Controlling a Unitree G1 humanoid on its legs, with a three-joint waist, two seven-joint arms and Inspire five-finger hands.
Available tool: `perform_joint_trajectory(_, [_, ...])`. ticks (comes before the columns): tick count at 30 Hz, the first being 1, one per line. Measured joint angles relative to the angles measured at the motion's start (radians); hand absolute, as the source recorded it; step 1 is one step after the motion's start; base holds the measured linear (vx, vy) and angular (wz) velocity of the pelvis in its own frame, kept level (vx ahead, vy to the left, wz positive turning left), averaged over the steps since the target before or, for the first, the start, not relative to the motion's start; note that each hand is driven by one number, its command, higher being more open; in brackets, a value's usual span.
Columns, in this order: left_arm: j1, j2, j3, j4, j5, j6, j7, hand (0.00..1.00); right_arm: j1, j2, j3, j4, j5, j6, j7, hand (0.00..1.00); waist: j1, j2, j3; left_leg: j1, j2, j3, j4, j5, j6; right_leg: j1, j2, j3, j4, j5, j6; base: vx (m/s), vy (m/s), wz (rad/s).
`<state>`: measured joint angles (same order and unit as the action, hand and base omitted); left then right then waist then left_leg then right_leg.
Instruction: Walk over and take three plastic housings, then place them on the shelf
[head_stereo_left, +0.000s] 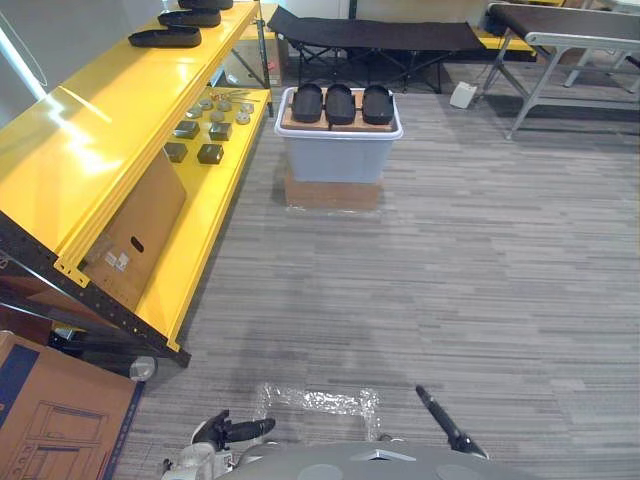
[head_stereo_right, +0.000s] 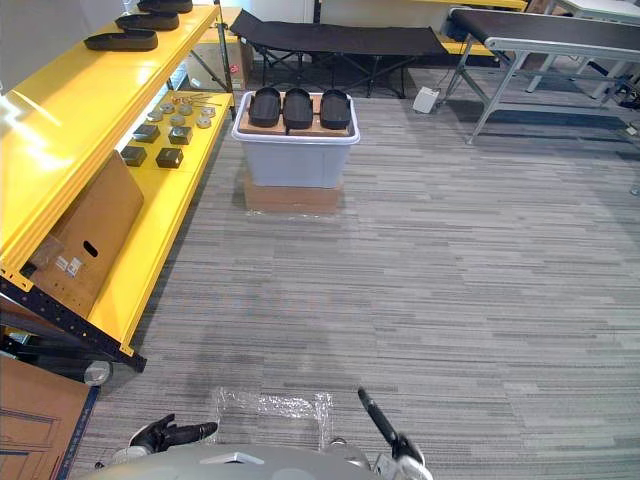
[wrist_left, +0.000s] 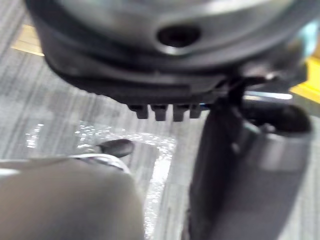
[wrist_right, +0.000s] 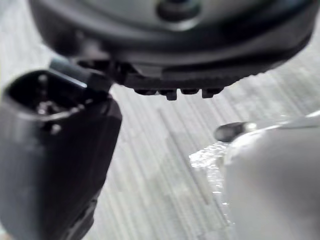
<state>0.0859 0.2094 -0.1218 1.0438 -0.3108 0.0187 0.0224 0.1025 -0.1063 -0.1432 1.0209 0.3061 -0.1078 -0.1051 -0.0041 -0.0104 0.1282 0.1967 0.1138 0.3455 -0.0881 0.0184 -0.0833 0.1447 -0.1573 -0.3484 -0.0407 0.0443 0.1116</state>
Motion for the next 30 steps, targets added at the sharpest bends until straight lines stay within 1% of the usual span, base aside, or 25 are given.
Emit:
perform_joint_trajectory(2, [-0.007,-0.009,-0.002,-0.073,-0.027,-0.024,-0.008,1.0,-0.015,-0.007,0.017,-0.082,-0.028,-0.065,0.006,1.0,-0.001,-0.002,-0.001,-0.011,0.0,0.009,0.0,0.002,0.003,-0.009,0.002,0.003,-0.014,0.011,0.0,-0.07,0.004,-0.1])
perform_joint_trajectory(4, [-0.022,-0.017,-0.009,-0.108,-0.045,-0.041,-0.015,1.0,-0.041,-0.013,0.018,-0.088,-0.029,-0.103,0.029,1.0,-0.001,-0.004,-0.001,-0.015,-0.001,0.015,0.0,0.003,0.003,-0.006,0.003,0.003,-0.032,0.022,0.001,-0.01,0.0,-0.07])
perform_joint_trajectory(5, [-0.037,-0.02,-0.028,-0.116,-0.037,-0.053,-0.007,1.0,-0.05,-0.014,0.025,-0.09,-0.03,-0.126,0.04,1.0,-0.001,-0.003,-0.001,-0.015,-0.001,0.016,-0.001,0.003,0.003,-0.004,0.004,0.003,-0.035,0.025,0.0,0.02,0.004,-0.06])
perform_joint_trajectory(8, [-0.046,-0.04,-0.039,-0.14,-0.037,-0.098,0.013,1.0,-0.055,-0.013,0.051,-0.095,-0.018,-0.148,0.052,1.0,-0.004,-0.002,0.0,-0.016,-0.001,0.017,-0.001,0.001,0.001,-0.005,0.003,0.001,-0.035,0.026,0.0,0.02,0.005,0.0])
perform_joint_trajectory(10, [-0.047,-0.047,-0.043,-0.152,-0.037,-0.12,0.018,1.0,-0.053,-0.01,0.068,-0.095,0.014,-0.146,0.049,1.0,-0.005,-0.002,0.0,-0.016,-0.001,0.017,0.0,-0.001,-0.002,-0.004,0.003,-0.002,-0.036,0.026,0.0,0.04,0.008,0.02])
perform_joint_trajectory(11, [-0.046,-0.048,-0.051,-0.152,-0.04,-0.144,0.021,1.0,-0.053,-0.005,0.071,-0.095,0.043,-0.141,0.048,1.0,-0.007,-0.002,0.0,-0.015,-0.002,0.02,0.0,-0.001,-0.003,-0.004,0.002,-0.005,-0.036,0.027,0.001,0.04,0.009,0.0])
perform_joint_trajectory(14, [-0.044,-0.052,-0.059,-0.153,-0.089,-0.151,0.041,1.0,-0.049,0.006,0.074,-0.095,0.115,-0.143,0.035,1.0,-0.017,-0.002,0.0,-0.014,-0.003,0.026,0.003,0.0,-0.006,-0.003,0.0,-0.019,-0.036,0.03,0.006,0.01,0.003,0.0])
perform_joint_trajectory(17, [-0.032,-0.055,-0.06,-0.153,-0.12,-0.158,0.052,1.0,-0.046,0.02,0.07,-0.095,0.125,-0.147,-0.007,1.0,-0.025,-0.002,0.0,-0.013,-0.003,0.027,0.003,0.003,-0.01,-0.002,-0.001,-0.03,-0.036,0.034,0.013,0.0,0.0,0.0])
perform_joint_trajectory(18, [-0.026,-0.059,-0.06,-0.153,-0.122,-0.171,0.063,1.0,-0.041,0.03,0.057,-0.095,0.129,-0.149,-0.018,1.0,-0.025,-0.002,0.0,-0.012,-0.002,0.028,0.003,0.003,-0.011,-0.002,-0.001,-0.031,-0.035,0.035,0.014,-0.04,0.003,-0.01])
perform_joint_trajectory(19, [-0.017,-0.063,-0.06,-0.153,-0.122,-0.188,0.078,1.0,-0.031,0.034,0.047,-0.093,0.141,-0.153,-0.004,1.0,-0.025,-0.002,0.0,-0.012,-0.002,0.028,0.003,0.003,-0.011,-0.002,-0.001,-0.032,-0.035,0.036,0.015,-0.04,0.003,-0.01])
perform_joint_trajectory(21, [-0.001,-0.066,-0.059,-0.153,-0.119,-0.2,0.089,1.0,-0.014,0.034,0.046,-0.093,0.151,-0.157,0.016,1.0,-0.025,-0.001,-0.001,-0.012,-0.002,0.028,0.002,0.006,-0.011,-0.002,-0.002,-0.032,-0.031,0.036,0.016,-0.06,0.004,0.01])
perform_joint_trajectory(26, [0.041,-0.067,-0.058,-0.153,-0.119,-0.215,0.082,1.0,0.012,0.035,0.044,-0.092,0.172,-0.157,0.025,1.0,-0.024,-0.001,-0.001,-0.012,-0.004,0.028,-0.001,0.014,0.0,-0.004,-0.003,-0.033,-0.03,0.039,0.011,-0.07,0.002,0.0])
perform_joint_trajectory(28, [0.048,-0.067,-0.058,-0.153,-0.119,-0.216,0.071,1.0,0.026,0.034,0.034,-0.092,0.172,-0.155,0.049,1.0,-0.022,-0.001,-0.001,-0.013,-0.006,0.028,-0.001,0.016,0.004,-0.005,-0.004,-0.034,-0.03,0.038,0.011,-0.06,0.017,0.02])
perform_joint_trajectory(29, [0.056,-0.067,-0.055,-0.153,-0.123,-0.223,0.051,1.0,0.039,0.033,0.034,-0.092,0.175,-0.139,0.082,1.0,-0.02,-0.003,-0.001,-0.014,-0.015,0.026,-0.001,0.017,0.007,-0.008,-0.008,-0.037,-0.029,0.035,0.011,-0.08,0.042,0.04])
perform_joint_trajectory(30, [0.067,-0.069,-0.054,-0.157,-0.123,-0.236,0.031,1.0,0.042,0.028,0.034,-0.092,0.192,-0.112,0.118,1.0,-0.021,-0.011,0.001,-0.021,-0.02,0.026,-0.001,0.012,0.02,-0.028,-0.018,-0.043,0.001,0.017,-0.003,-0.07,0.077,0.06])
